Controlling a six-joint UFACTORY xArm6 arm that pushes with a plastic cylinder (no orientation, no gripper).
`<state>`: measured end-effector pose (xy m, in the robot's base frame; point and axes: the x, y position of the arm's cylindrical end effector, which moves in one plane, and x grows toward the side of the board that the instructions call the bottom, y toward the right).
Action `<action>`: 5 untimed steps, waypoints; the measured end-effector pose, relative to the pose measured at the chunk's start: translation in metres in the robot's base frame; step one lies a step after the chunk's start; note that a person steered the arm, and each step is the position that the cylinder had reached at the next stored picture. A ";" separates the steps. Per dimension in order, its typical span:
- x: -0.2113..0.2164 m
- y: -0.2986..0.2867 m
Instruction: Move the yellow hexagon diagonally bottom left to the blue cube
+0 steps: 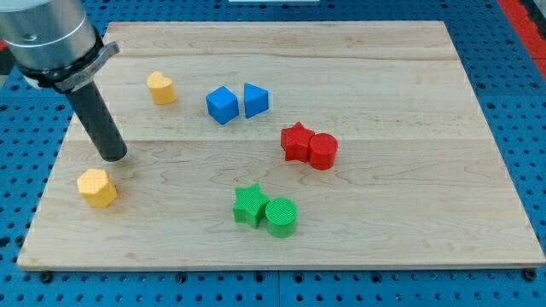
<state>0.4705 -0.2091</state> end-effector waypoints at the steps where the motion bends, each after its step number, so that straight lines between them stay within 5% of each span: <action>1: 0.019 -0.029; 3: -0.087 -0.095; 4: -0.117 -0.082; 5: -0.184 0.022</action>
